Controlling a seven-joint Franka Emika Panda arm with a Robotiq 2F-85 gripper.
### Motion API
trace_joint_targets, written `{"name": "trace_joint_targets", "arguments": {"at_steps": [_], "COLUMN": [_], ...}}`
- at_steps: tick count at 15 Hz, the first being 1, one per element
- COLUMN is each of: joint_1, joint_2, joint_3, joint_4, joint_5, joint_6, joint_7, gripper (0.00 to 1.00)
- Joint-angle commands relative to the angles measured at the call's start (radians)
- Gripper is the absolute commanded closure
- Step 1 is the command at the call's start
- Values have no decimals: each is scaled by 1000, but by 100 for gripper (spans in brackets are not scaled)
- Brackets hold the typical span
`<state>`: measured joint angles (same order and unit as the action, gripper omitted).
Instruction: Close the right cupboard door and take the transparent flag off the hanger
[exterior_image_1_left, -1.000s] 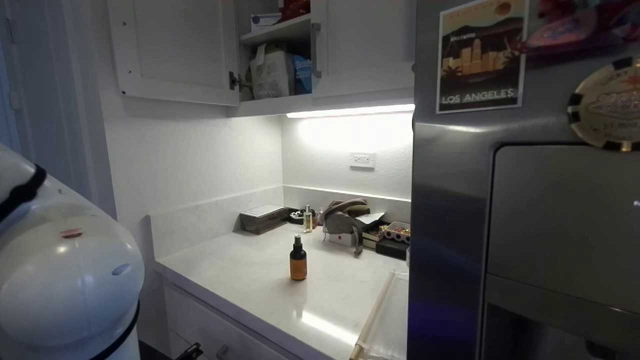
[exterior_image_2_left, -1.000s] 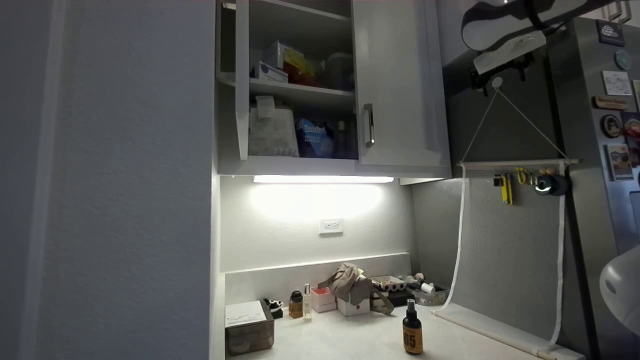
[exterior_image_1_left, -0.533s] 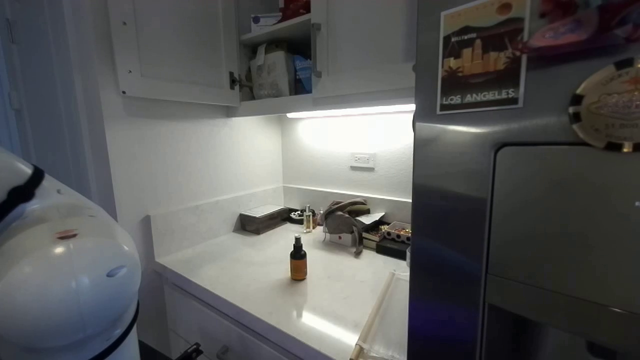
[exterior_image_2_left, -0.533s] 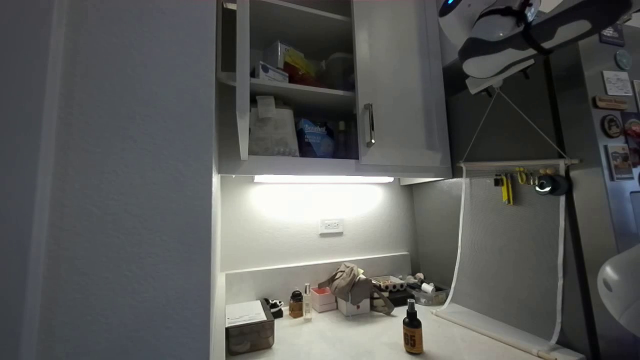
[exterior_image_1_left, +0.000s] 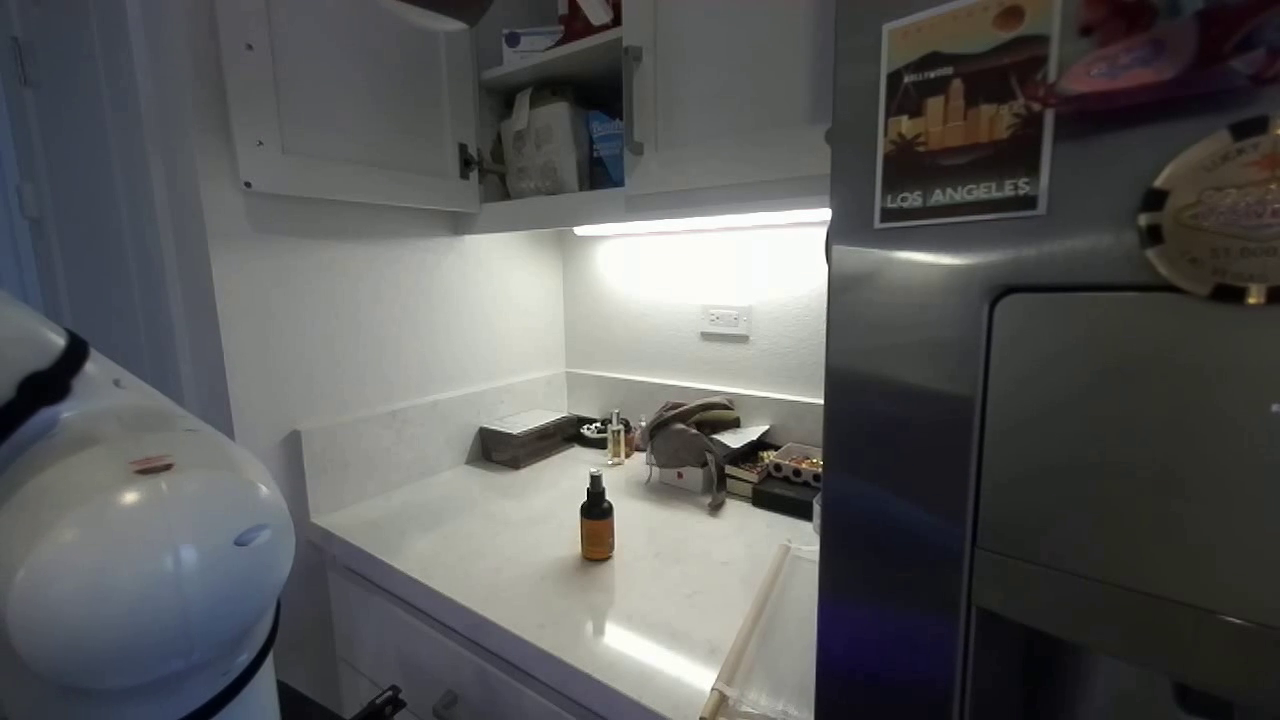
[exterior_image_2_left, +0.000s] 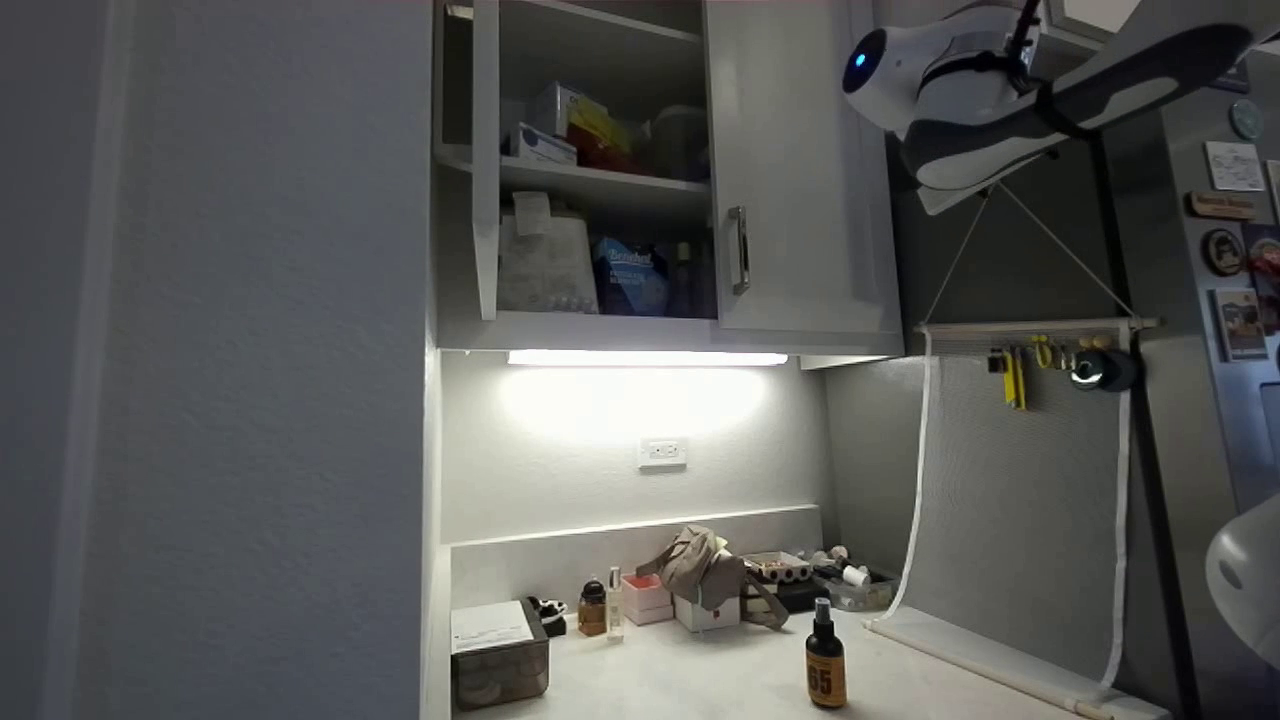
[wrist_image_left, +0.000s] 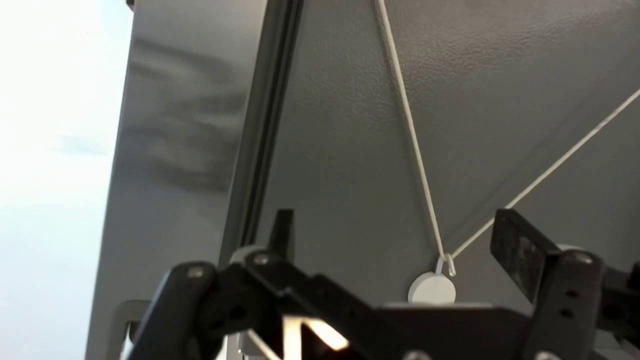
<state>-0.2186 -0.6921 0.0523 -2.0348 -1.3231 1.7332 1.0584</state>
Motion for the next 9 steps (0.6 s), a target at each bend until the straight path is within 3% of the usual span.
{"name": "trace_joint_targets", "arguments": {"at_steps": [1, 9], "joint_1": [53, 89], "joint_2": [31, 95], "joint_3": [-7, -79], "joint_4": [-3, 4], "joint_5": [-56, -146], "joint_6": [-63, -101], "joint_7": [64, 129], "gripper": [0, 0]}}
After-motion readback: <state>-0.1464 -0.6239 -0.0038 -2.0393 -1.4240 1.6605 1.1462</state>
